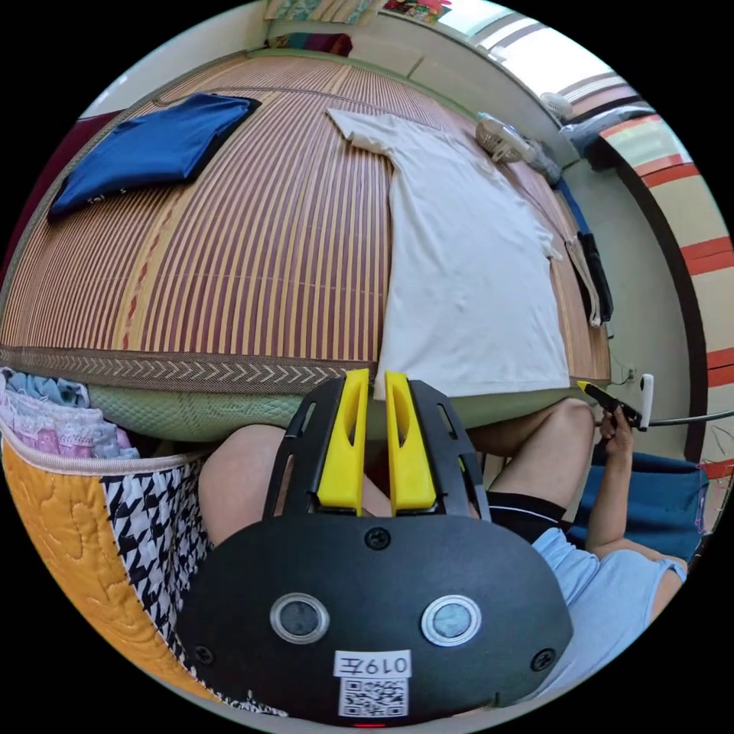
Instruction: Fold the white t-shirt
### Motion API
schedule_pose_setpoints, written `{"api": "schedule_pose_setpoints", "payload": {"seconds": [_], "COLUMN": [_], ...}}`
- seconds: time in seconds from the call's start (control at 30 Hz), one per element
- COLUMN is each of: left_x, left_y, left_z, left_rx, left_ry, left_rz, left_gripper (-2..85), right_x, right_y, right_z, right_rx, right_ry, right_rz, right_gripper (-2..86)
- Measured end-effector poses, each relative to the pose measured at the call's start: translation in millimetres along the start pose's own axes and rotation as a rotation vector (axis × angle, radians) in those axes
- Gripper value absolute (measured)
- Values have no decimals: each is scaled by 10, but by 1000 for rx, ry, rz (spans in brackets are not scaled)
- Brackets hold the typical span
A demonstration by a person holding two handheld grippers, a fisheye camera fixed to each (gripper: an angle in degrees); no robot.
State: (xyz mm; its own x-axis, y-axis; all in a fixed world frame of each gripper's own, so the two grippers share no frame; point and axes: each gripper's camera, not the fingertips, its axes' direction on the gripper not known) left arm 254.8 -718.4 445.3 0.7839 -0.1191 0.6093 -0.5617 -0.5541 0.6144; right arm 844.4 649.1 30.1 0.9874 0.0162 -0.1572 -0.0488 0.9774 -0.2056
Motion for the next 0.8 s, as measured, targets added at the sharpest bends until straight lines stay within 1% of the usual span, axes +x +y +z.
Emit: {"api": "schedule_pose_setpoints", "payload": {"seconds": [0.07,0.2,0.3,0.33,0.4,0.47,0.5,0.57,0.63,0.7,0.77,0.8], "left_x": [54,142,175,223,373,685,777,1150,1378,1532,1639,1650], "left_y": [-112,-232,-274,-306,-395,-596,-658,-929,-1138,-1386,-1725,-1801], "left_z": [-48,-30,-94,-153,-251,-324,-325,-276,-222,-162,-79,-58], "left_rx": [4,-34,23,69,138,196,202,216,231,238,238,241], "left_ry": [-7,-81,-44,-48,-71,-119,-134,-162,-140,-103,-83,-82], "left_rz": [8,12,43,74,159,316,360,543,657,718,754,758], "left_gripper": [11,11,10,10,10,10,9,9,9,8,8,8], "right_x": [-151,-472,-745,-866,-1080,-1441,-1536,-1894,-2140,-2357,-2653,-2737], "right_y": [-150,-389,-525,-575,-667,-838,-895,-1210,-1543,-1963,-2648,-2822], "right_z": [-119,-214,-239,-236,-225,-224,-233,-326,-450,-559,-598,-589], "right_rx": [74,135,179,191,203,225,234,288,350,394,391,392], "right_ry": [-40,-38,-35,-18,35,128,148,202,221,190,152,154], "right_rz": [-28,-70,-133,-171,-240,-364,-392,-478,-510,-542,-588,-606], "right_gripper": [-3,-7,-9,-9,-9,-7,-6,2,30,49,55,53]}}
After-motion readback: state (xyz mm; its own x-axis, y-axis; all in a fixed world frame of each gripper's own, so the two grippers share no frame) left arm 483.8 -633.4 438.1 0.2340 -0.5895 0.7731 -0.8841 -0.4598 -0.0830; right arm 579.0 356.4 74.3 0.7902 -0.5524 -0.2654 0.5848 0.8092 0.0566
